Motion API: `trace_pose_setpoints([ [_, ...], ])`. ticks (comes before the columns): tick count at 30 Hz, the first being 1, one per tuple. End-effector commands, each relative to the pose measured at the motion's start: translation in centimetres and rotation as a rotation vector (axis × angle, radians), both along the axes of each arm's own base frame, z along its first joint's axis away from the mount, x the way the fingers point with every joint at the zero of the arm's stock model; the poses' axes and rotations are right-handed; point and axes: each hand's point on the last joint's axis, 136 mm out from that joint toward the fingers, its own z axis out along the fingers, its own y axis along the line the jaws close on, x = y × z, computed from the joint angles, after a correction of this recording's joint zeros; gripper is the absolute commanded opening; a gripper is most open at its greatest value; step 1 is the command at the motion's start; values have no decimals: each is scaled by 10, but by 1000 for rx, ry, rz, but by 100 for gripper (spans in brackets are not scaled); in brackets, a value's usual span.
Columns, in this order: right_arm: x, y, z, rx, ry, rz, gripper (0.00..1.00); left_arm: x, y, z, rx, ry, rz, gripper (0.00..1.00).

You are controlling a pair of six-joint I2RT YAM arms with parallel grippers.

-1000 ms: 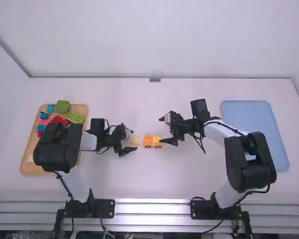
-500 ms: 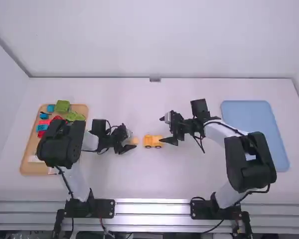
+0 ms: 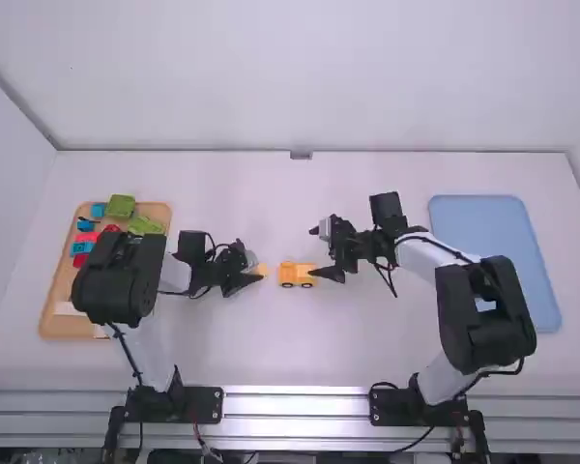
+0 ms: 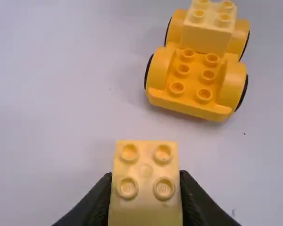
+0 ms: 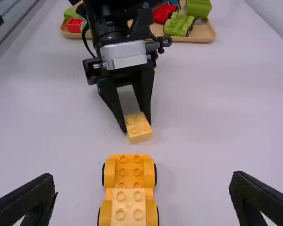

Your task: Assemble lego blocks to make yellow taxi

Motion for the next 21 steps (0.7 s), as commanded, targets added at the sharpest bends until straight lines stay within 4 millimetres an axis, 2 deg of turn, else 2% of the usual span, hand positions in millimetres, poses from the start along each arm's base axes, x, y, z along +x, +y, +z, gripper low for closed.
trace_pose_setpoints([
  [1, -2, -1, 6, 6, -7, -4, 98, 1, -4, 2, -15, -4, -13, 28],
  [7, -4, -7, -7, -59, 28, -34, 98, 3, -14, 37, -116, -57, -54, 28],
  [10, -10, -9, -24, -69, 48, -37, 98, 7, -15, 57, -115, -113, -58, 26],
  [11, -11, -9, -25, -68, 47, -36, 98, 7, -15, 58, -116, -115, -59, 26],
  [13, -13, -9, -38, -53, 31, -31, 98, 4, -19, 70, -149, -136, -90, 29],
  [16, -15, -7, -47, -19, 21, -33, 98, 2, -23, 80, -188, -147, -124, 27],
  [21, -1, -4, -66, 12, 71, -107, 98, 2, -25, 85, -213, -80, -138, 20],
])
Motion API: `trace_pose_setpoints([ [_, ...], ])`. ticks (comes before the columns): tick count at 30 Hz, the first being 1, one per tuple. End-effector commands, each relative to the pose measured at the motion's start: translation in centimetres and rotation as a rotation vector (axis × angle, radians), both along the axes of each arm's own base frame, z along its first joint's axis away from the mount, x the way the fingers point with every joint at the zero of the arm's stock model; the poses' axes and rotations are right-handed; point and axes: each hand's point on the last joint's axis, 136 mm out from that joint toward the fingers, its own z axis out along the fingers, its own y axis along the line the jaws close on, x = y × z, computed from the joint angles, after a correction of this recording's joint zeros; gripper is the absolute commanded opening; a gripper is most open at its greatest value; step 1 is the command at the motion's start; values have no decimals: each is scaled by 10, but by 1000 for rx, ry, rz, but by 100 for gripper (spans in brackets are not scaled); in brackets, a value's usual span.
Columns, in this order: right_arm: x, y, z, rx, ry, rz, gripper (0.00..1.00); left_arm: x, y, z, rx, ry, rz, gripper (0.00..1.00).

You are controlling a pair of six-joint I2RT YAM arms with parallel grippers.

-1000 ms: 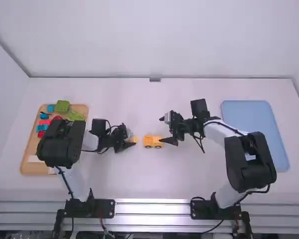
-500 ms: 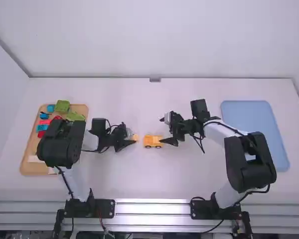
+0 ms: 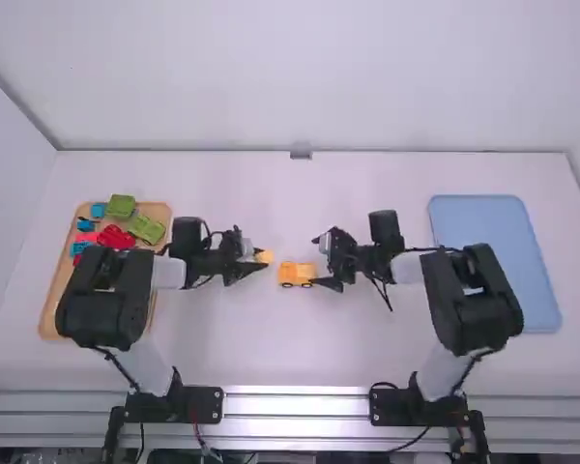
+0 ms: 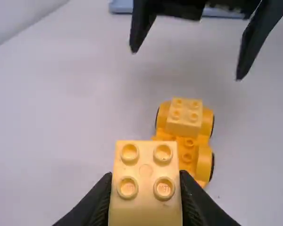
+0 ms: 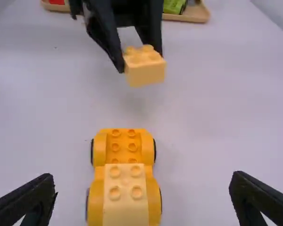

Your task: Assemble lego blocks to make yellow taxi

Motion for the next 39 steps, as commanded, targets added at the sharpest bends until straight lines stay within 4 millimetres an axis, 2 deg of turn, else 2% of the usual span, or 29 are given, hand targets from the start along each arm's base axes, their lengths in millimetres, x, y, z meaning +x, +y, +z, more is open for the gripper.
trace_pose_setpoints([
  [1, -3, 0, -17, 23, 125, -40, 98, 1, -8, 17, -43, -7, -48, 19],
  [7, -7, 5, -37, 74, 125, 11, 98, -2, -25, 18, -12, -30, -111, 18],
  [13, -12, 13, -49, 69, 117, 40, 98, 2, -38, 3, 105, -1, -93, 11],
  [17, -14, 20, -47, 69, 108, 61, 98, -1, -38, -4, 148, -18, -103, 4],
  [22, -9, 25, -57, 1, 103, 28, 98, -3, -38, -6, 137, -1, -110, 3],
  [27, -14, 36, -58, -15, 73, 54, 98, -5, -41, -6, 138, -2, -120, 4],
  [34, -4, 37, -63, -59, 89, 2, 99, -6, -41, -7, 142, -7, -126, 3],
  [39, -4, 37, -63, -56, 85, 8, 92, -6, -41, -7, 142, -6, -126, 2],
])
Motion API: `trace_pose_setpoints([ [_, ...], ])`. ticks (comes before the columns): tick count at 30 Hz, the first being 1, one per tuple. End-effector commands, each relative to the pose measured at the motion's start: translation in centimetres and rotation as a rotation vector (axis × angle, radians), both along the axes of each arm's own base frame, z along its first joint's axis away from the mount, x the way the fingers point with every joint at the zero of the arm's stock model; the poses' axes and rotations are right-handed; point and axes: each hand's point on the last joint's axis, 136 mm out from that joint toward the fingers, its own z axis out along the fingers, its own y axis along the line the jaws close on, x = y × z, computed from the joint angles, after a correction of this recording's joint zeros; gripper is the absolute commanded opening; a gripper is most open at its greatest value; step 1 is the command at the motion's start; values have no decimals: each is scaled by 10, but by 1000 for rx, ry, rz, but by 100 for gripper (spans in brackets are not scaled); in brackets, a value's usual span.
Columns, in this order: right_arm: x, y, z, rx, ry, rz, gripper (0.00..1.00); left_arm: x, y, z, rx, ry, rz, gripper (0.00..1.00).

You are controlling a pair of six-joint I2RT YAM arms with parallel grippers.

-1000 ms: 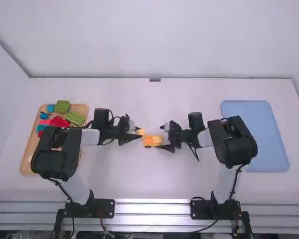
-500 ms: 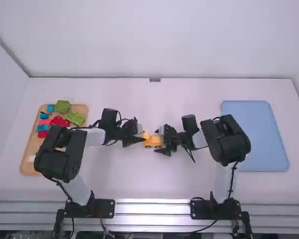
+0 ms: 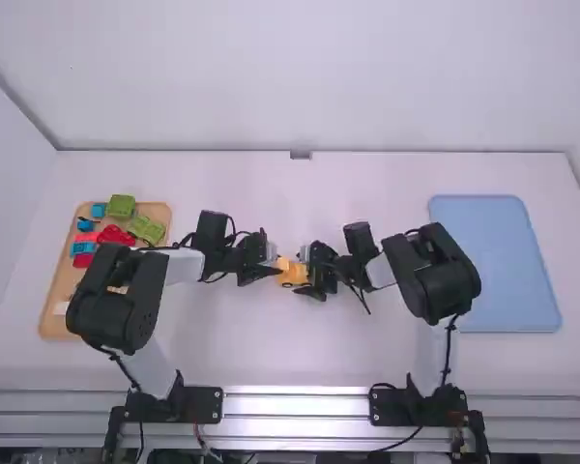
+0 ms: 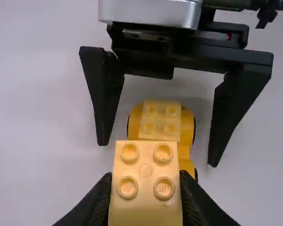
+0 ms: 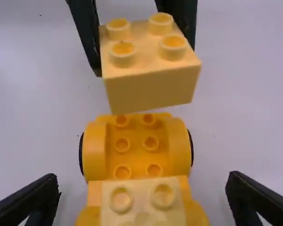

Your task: Assemble lego blocks to make yellow taxi

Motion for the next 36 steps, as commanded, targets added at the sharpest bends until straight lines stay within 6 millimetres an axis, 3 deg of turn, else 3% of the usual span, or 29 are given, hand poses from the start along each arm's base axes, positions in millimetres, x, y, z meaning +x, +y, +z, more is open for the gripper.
trace_pose_setpoints([
  [1, 2, 0, -3, 0, 10, -1, 91, 1, -3, 4, -11, -14, -18, 2],
  [5, 0, 1, -14, -1, 31, 5, 91, 1, -3, 4, -14, -3, -11, 2],
  [9, 3, 3, -6, 98, 34, 54, 91, 1, -3, 4, -14, -1, -10, 2],
  [15, 1, -12, 0, 155, 16, 74, 90, 1, -3, 4, -14, 1, -11, 3],
  [20, -4, -15, -4, 146, 7, 79, 82, 1, -3, 4, -15, 1, -10, 2],
  [29, -4, -14, -5, 142, -11, 87, 80, -4, -10, 4, -22, 41, -11, 2],
  [30, -4, -14, -4, 144, -10, 88, 75, -5, -12, 3, -18, 37, -15, 2],
  [32, -5, -15, -4, 143, -9, 87, 57, -5, -15, 0, 2, 33, -16, 2],
  [36, -6, -13, -5, 140, -6, 89, 46, -4, -17, -6, 7, 30, -21, 2],
])
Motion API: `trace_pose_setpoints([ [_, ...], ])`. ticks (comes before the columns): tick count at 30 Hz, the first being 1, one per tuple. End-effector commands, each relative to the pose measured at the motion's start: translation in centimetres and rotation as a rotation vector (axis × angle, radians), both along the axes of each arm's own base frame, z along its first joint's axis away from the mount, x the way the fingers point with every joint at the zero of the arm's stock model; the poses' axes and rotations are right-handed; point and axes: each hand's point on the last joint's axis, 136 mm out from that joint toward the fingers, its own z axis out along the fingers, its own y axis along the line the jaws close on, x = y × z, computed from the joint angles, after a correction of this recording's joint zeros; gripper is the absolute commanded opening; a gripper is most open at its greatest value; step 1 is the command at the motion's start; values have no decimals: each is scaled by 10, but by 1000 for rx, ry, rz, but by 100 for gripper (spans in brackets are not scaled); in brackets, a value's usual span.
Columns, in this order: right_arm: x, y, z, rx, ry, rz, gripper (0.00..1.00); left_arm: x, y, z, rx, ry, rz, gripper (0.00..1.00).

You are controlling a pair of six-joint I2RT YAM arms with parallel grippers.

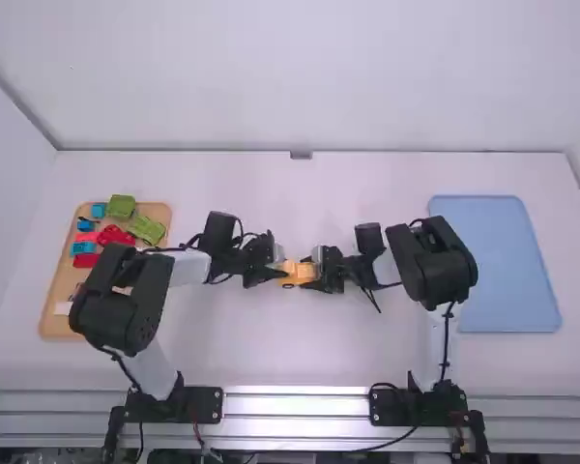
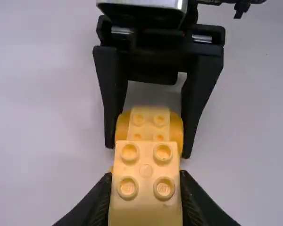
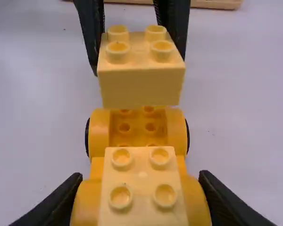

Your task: Assemble lego blocks to make yellow taxi

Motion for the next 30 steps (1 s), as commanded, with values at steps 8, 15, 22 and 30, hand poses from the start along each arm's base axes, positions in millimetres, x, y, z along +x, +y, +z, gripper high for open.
trace_pose_setpoints([
  [8, -9, -2, -6, -4, 50, 8, 47, 0, -4, -16, -4, 29, -12, 2],
  [15, -16, 1, -8, -9, 54, 33, 47, -3, -6, -17, -2, 14, -39, 2],
  [22, -17, 2, -9, -12, 61, 36, 47, -10, -6, -21, 16, 18, -64, 2],
  [30, -19, 2, -9, -12, 68, 39, 47, -13, -7, -22, 19, 25, -72, 3],
])
